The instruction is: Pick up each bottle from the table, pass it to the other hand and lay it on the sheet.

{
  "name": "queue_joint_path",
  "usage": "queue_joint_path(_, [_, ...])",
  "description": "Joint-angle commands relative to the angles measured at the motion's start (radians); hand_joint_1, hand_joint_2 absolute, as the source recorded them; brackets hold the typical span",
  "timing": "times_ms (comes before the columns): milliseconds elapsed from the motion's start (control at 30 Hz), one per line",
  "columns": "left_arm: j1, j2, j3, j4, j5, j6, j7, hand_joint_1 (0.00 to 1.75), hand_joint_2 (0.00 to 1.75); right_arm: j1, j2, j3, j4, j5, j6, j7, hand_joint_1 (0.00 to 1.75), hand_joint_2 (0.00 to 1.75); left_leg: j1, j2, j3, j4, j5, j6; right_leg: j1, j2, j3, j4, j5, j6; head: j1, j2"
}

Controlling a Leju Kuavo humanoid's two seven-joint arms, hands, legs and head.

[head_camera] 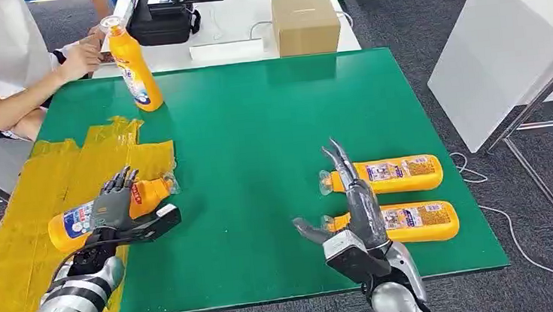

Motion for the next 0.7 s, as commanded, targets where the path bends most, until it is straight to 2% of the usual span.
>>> queue_joint_path(33, [0.068, -0.05, 0.073, -0.042, 0.123, 0.104, -0.116, 0.0, 1.75, -0.015, -0.009, -0.023, 0.027, 0.039, -0.037, 0.017, 0.0, 1.75, 0.0, 0.002, 0.005, -0.002, -0.001, -0.001, 0.0, 0.0, 0.004, -0.002, 0.0, 0.0, 0.0, 0.0])
queue_joint_path(67, [0.08, -0.055, 0.078, -0.073, 0.143, 0.133, -0.136, 0.0, 1.75, -0.009, -0.01, -0.026, 0.021, 0.055, -0.053, 0.019, 0.0, 1.75, 0.0, 0.001, 0.004, -0.002, -0.001, -0.001, 0.0, 0.0, 0.004, -0.001, 0.0, 0.0, 0.0, 0.0])
queue_joint_path(100, [0.116, -0.071, 0.089, -0.158, 0.212, 0.215, -0.218, 0.0, 1.75, 0.003, -0.016, -0.032, 0.011, 0.077, -0.078, 0.019, 0.0, 1.75, 0.0, 0.001, 0.005, -0.002, -0.001, -0.001, 0.0, 0.0, 0.005, -0.002, 0.0, 0.0, 0.0, 0.0])
queue_joint_path(133, [0.161, -0.085, 0.106, -0.276, 0.259, 0.23, -0.283, 0.0, 1.75, 0.009, -0.021, -0.036, 0.004, 0.093, -0.1, 0.019, 0.0, 1.75, 0.0, 0.001, 0.004, -0.001, 0.0, -0.001, 0.0, 0.0, 0.003, -0.001, 0.0, 0.0, 0.0, 0.0])
queue_joint_path(167, [0.2, -0.11, 0.154, -0.402, 0.273, 0.23, -0.353, 0.0, 1.75, 0.014, -0.021, -0.044, 0.001, 0.125, -0.134, 0.022, 0.0, 1.75, 0.0, 0.0, 0.003, -0.001, 0.0, -0.001, 0.0, -0.001, 0.003, -0.001, -0.001, 0.0, 0.0, 0.0])
queue_joint_path(200, [0.267, -0.172, 0.227, -0.559, 0.255, 0.23, -0.441, 0.0, 1.75, 0.025, -0.025, -0.049, -0.011, 0.158, -0.168, 0.029, 0.0, 1.75, 0.0, 0.0, 0.004, -0.001, -0.001, -0.001, 0.0, -0.001, 0.004, -0.001, -0.001, 0.0, 0.0, 0.0])
queue_joint_path(267, [0.304, -0.217, 0.238, -0.674, 0.314, 0.23, -0.513, 0.0, 1.75, 0.031, -0.032, -0.053, -0.021, 0.184, -0.19, 0.041, 0.0, 1.75, 0.0, -0.002, 0.003, 0.0, -0.002, 0.0, 0.0, -0.004, 0.003, -0.001, -0.003, 0.001, 0.0, 0.0])
queue_joint_path(300, [0.334, -0.19, 0.129, -0.764, 0.584, 0.176, -0.527, 0.0, 1.75, 0.041, -0.028, -0.066, -0.034, 0.245, -0.224, 0.068, 0.0, 1.75, 0.0, -0.002, 0.001, 0.001, -0.002, 0.0, 0.0, -0.004, 0.002, 0.0, -0.002, 0.001, 0.0, 0.0])
queue_joint_path(333, [0.358, -0.173, 0.089, -0.85, 0.718, 0.102, -0.519, 0.0, 1.75, 0.05, -0.025, -0.075, -0.046, 0.288, -0.237, 0.089, 0.0, 1.75, -0.001, -0.002, 0.001, 0.0, -0.001, 0.0, 0.0, -0.003, 0.001, -0.001, -0.002, 0.001, 0.0, 0.0])
queue_joint_path(367, [0.389, -0.177, 0.086, -0.956, 1.037, -0.118, -0.524, 0.0, 1.75, 0.064, -0.018, -0.088, -0.06, 0.364, -0.262, 0.116, 0.0, 1.75, 0.0, -0.002, 0.002, 0.001, -0.003, 0.0, 0.0, -0.003, 0.002, 0.0, -0.003, 0.001, 0.0, 0.0])
queue_joint_path(400, [0.421, -0.166, 0.094, -1.06, 1.13, -0.166, -0.534, 0.0, 1.75, 0.08, -0.016, -0.094, -0.081, 0.424, -0.281, 0.137, 0.0, 1.75, 0.0, 0.0, 0.0, 0.002, -0.003, 0.0, 0.0, 0.0, 0.0, 0.0, -0.002, 0.0, 0.0, 0.0])
queue_joint_path(533, [0.491, -0.152, 0.151, -1.221, 1.322, -0.314, -0.514, 0.0, 1.75, 0.107, -0.048, -0.118, -0.113, 0.491, -0.251, 0.201, 0.0, 1.75, 0.0, 0.005, 0.001, 0.002, -0.005, 0.0, 0.001, 0.003, -0.001, -0.001, -0.002, -0.001, 0.0, 0.0])
queue_joint_path(700, [0.492, -0.158, 0.163, -1.201, 1.324, -0.331, -0.526, 0.0, 1.75, 0.105, -0.049, -0.129, -0.109, 0.488, -0.249, 0.199, 0.0, 1.75, 0.001, 0.003, -0.001, 0.0, -0.004, 0.001, 0.001, 0.001, -0.001, -0.002, -0.003, 0.002, 0.0, 0.0])
